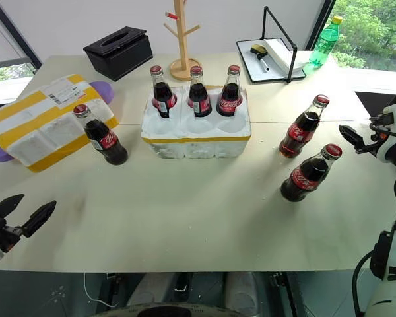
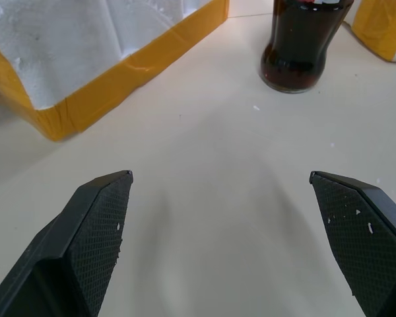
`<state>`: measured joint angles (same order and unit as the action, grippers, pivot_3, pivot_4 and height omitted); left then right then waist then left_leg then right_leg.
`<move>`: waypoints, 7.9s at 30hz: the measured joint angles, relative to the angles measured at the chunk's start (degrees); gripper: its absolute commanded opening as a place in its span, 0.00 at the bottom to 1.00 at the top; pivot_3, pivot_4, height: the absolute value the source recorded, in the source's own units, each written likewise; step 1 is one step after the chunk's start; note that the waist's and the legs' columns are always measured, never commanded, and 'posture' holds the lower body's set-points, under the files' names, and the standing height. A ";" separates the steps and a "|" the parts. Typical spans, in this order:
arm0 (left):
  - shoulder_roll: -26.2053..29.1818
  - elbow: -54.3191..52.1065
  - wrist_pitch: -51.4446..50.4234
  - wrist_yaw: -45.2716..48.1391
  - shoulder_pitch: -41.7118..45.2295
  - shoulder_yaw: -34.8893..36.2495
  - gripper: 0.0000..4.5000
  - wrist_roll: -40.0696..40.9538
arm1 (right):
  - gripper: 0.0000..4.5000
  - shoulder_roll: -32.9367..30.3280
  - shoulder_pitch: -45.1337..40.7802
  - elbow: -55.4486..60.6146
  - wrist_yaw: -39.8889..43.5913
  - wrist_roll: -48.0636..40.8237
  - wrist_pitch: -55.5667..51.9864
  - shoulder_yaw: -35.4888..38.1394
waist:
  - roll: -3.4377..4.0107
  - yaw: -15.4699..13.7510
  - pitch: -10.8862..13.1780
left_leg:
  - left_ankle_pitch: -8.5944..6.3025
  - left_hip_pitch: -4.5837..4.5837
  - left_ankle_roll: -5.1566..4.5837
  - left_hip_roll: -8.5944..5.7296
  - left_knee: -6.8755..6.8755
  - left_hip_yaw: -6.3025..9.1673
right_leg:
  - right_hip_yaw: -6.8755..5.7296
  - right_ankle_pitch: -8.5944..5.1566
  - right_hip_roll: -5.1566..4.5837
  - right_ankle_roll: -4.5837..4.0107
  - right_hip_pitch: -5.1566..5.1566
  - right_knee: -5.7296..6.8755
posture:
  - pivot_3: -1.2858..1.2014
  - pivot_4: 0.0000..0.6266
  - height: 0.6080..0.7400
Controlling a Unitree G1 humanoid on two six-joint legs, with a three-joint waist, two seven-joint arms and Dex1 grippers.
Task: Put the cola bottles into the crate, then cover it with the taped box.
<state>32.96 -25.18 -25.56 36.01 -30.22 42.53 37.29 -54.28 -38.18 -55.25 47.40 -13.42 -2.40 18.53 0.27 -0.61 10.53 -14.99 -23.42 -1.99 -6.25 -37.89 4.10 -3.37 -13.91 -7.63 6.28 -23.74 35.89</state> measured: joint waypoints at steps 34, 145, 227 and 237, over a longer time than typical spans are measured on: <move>9.36 9.83 -2.84 4.20 15.84 -1.47 0.99 0.46 | 1.00 -11.80 -5.33 8.58 18.87 -2.88 -13.70 -0.60 | 0.36 0.03 0.13 | -0.01 -0.04 0.01 0.02 0.04 -0.11 | 0.07 0.03 0.01 0.03 -0.28 0.10 | 0.52 0.24 0.97; -4.27 58.25 8.02 32.96 84.26 -46.23 0.98 -21.52 | 1.00 -9.18 17.78 71.53 5.86 -46.94 -52.57 13.23 | -0.36 -0.14 0.68 | 0.11 -0.85 0.14 0.07 -0.94 -0.58 | 0.28 0.64 0.03 0.41 -0.81 0.42 | 0.52 0.24 0.97; 11.70 10.29 -17.93 27.51 61.81 -39.52 0.98 5.35 | 1.00 21.55 53.05 81.04 -12.41 -30.15 -34.57 19.13 | -0.01 -1.59 0.32 | -0.20 -0.57 -0.34 0.19 -1.08 -0.70 | 0.76 0.71 0.44 0.37 -0.55 0.26 | 0.52 0.24 0.97; 11.70 9.27 -18.16 26.52 61.97 -39.45 1.00 6.67 | 0.63 21.64 48.04 75.43 -12.73 -28.27 -31.67 14.82 | -0.01 -1.62 0.32 | -0.19 -0.57 -0.33 0.19 -1.07 -0.70 | 0.78 0.71 0.47 0.37 -0.55 0.26 | 0.52 0.24 0.97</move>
<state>44.66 -15.90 -43.72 62.53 31.75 3.08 43.96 -32.64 9.87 20.18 34.67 -41.69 -34.06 33.35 0.26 -2.23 10.86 -15.18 -23.99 -2.32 -6.06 -38.97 3.40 -2.59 -13.19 -7.16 6.65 -24.29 36.16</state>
